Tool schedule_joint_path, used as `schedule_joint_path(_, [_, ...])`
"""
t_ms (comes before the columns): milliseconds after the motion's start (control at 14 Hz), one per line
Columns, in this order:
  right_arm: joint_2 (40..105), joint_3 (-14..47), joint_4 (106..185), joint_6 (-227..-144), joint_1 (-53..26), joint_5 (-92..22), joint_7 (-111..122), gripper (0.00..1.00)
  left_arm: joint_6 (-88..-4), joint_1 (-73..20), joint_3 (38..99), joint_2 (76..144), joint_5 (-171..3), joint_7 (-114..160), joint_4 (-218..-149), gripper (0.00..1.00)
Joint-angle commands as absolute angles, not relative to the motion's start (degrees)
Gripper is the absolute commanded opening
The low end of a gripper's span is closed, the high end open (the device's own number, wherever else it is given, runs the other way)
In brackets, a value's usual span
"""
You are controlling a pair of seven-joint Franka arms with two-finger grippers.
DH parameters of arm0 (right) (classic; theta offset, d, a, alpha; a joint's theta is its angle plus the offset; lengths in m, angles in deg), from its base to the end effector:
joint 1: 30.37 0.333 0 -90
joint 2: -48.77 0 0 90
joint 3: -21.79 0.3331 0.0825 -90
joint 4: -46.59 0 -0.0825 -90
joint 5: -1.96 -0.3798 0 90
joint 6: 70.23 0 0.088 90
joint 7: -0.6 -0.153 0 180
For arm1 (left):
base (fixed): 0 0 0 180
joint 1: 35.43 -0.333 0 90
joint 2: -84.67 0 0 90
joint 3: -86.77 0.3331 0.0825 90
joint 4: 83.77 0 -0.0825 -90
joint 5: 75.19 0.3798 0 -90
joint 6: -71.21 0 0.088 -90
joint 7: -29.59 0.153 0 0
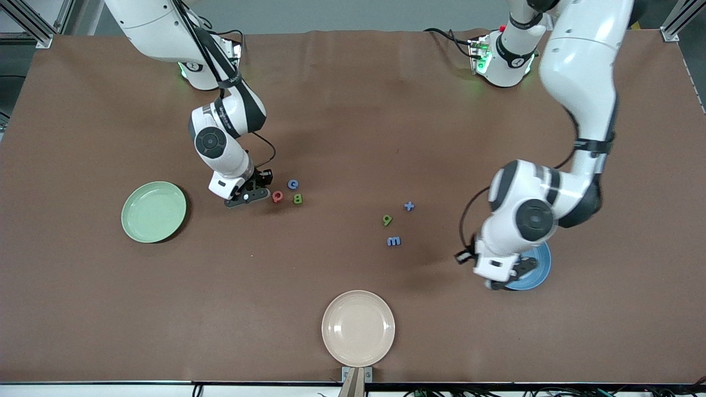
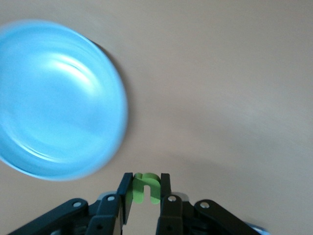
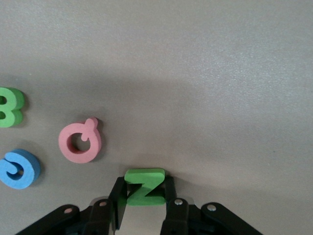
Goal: Sort upper and lower case letters into plates
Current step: 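Release the n onto the blue plate while the right gripper lifts the Z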
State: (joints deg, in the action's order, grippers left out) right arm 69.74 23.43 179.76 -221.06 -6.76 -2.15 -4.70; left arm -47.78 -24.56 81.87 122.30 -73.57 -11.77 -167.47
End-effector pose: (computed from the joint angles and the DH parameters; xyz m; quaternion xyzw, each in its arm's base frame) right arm 0.4657 0.2204 0.1510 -0.9894 -0.1409 0.0336 0.0133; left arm 0.6939 -0.1838 0.2642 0.9746 0.2226 -0.0236 0.0031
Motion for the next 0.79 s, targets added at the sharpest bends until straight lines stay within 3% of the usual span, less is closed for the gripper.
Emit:
schedule_joint_path(0, [70.5,23.1,179.5,-221.4,-6.2,-2.4,-5.4,0.19,-47.7,-30.1,81.2,121.5,-71.4,-5.8,-170.9,0.00])
schedule_joint_path(286, [67.2,22.5,179.6,-219.2,-7.7,-2.3,-4.6,0.17,-48.1,-32.2,81.3,123.6,-69.8,-5.2,-171.4,0.04])
schedule_joint_path(430, [63.6,21.8,179.5,-214.9,-11.1,-2.3,-1.6,0.17,-48.3,-33.1,81.3,124.1,-68.3,-5.1,-172.8,0.22])
schedule_joint_path(573, [59.5,21.8,179.4,-210.3,-17.5,-2.3,5.0,0.17,-48.5,-33.1,81.3,124.6,-67.5,-5.2,-174.0,0.47])
schedule_joint_path(716, [57.6,21.8,179.5,-208.7,-24.4,-2.3,15.3,0.17,-48.5,-33.1,81.3,124.5,-67.5,-5.4,-174.1,0.99])
